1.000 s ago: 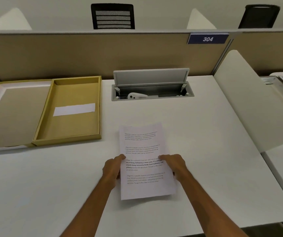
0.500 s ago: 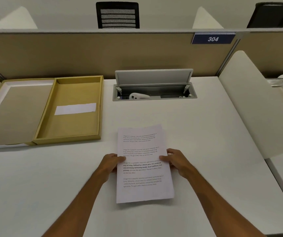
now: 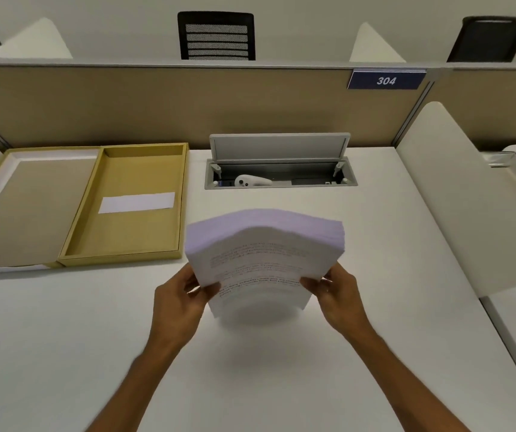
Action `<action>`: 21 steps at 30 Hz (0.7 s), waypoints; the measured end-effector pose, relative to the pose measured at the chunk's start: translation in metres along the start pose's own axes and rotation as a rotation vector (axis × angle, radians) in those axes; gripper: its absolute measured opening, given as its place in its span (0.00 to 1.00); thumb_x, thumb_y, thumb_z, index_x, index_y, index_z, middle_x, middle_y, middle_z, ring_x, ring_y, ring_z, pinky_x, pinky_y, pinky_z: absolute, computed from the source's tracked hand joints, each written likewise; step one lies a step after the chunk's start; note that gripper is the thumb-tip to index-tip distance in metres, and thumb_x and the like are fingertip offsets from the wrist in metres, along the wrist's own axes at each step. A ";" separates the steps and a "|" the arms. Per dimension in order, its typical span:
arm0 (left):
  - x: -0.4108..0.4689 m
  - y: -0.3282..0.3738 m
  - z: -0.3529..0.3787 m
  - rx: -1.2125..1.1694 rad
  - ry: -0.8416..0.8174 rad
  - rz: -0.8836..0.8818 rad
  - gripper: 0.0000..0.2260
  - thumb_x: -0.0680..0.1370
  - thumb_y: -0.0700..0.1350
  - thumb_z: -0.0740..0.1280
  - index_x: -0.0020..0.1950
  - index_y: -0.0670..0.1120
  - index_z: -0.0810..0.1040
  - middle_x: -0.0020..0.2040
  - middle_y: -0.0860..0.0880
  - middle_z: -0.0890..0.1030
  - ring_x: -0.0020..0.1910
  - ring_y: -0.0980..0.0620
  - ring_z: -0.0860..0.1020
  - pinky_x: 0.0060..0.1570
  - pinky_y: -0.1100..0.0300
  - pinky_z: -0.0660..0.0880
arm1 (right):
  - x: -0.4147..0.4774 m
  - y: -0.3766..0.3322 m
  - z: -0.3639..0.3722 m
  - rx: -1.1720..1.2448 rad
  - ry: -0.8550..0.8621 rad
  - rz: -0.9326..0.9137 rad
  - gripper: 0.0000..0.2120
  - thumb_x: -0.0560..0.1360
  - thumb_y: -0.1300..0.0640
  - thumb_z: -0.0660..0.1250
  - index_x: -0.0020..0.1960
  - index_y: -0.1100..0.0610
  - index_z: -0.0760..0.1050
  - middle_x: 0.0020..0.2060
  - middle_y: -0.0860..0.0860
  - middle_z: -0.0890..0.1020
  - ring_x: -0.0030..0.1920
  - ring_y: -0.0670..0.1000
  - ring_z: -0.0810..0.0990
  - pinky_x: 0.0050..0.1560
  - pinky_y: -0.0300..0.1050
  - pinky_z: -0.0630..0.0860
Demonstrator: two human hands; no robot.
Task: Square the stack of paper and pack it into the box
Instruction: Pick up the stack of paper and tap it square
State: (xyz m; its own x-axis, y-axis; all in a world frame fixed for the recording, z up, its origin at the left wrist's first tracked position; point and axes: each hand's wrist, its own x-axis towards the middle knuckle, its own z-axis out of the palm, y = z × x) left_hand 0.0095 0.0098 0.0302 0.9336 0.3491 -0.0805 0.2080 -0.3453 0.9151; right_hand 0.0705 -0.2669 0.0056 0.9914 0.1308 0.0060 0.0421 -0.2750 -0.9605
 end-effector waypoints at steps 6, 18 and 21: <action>0.001 -0.016 0.005 0.016 -0.046 -0.005 0.15 0.75 0.36 0.73 0.58 0.50 0.80 0.41 0.72 0.82 0.47 0.76 0.78 0.40 0.81 0.71 | -0.004 0.012 0.008 -0.040 0.000 -0.014 0.16 0.77 0.64 0.70 0.63 0.55 0.77 0.50 0.40 0.85 0.53 0.44 0.84 0.54 0.44 0.81; -0.002 -0.027 0.014 0.055 -0.010 0.047 0.15 0.77 0.37 0.71 0.61 0.51 0.78 0.42 0.73 0.81 0.46 0.76 0.77 0.40 0.82 0.70 | -0.004 0.011 0.007 -0.028 -0.005 -0.031 0.16 0.76 0.69 0.69 0.61 0.56 0.79 0.51 0.50 0.86 0.53 0.53 0.85 0.54 0.48 0.81; -0.005 -0.028 0.017 0.059 0.026 0.047 0.15 0.77 0.36 0.70 0.63 0.46 0.79 0.46 0.68 0.80 0.45 0.73 0.79 0.41 0.81 0.71 | -0.005 0.008 0.008 -0.030 0.015 -0.031 0.17 0.76 0.70 0.69 0.58 0.51 0.81 0.49 0.45 0.87 0.51 0.49 0.86 0.50 0.42 0.81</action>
State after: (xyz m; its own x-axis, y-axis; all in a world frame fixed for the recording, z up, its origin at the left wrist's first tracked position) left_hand 0.0044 0.0029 -0.0021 0.9351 0.3534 -0.0274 0.1819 -0.4121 0.8928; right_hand 0.0648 -0.2621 -0.0048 0.9913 0.1255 0.0399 0.0763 -0.2998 -0.9509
